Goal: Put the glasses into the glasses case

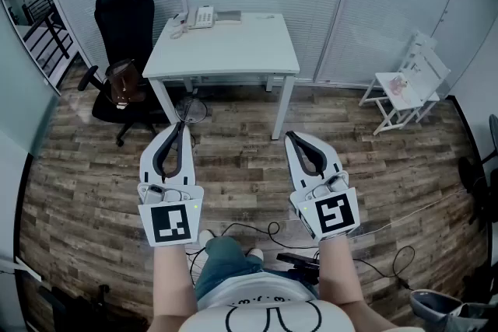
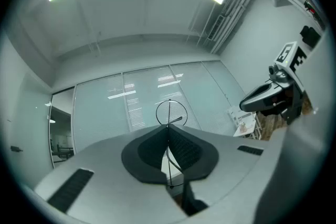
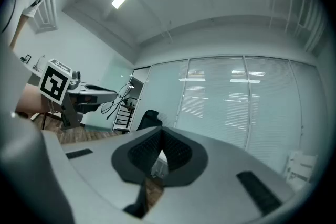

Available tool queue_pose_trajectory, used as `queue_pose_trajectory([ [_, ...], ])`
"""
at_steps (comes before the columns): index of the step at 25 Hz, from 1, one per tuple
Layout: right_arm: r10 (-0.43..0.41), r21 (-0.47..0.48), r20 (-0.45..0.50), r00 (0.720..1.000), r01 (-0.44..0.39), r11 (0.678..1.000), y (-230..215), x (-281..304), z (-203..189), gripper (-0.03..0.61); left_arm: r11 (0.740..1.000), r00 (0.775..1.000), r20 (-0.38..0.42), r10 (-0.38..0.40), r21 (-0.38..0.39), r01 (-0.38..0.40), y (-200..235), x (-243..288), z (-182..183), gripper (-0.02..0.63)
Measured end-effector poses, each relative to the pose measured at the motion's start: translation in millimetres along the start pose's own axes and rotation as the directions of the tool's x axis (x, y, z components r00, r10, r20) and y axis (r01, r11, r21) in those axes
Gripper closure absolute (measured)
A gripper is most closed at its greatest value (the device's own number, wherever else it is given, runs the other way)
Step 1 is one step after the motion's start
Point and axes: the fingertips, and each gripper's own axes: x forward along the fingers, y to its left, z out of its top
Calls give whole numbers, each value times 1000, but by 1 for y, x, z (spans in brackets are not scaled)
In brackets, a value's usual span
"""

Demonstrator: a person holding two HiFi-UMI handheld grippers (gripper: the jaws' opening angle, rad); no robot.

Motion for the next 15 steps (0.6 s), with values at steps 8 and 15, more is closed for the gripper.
queue_pose_trajectory([
  [8,-38,38,9,999,38,999,-13,2,-7,569,1000,999,29,-23,-13,23,-6,16,1,592],
  [15,-89,95,25,996,86,992,-30,42,-18,568,999,999,29,-34,-22,35,15,55,-24,592],
])
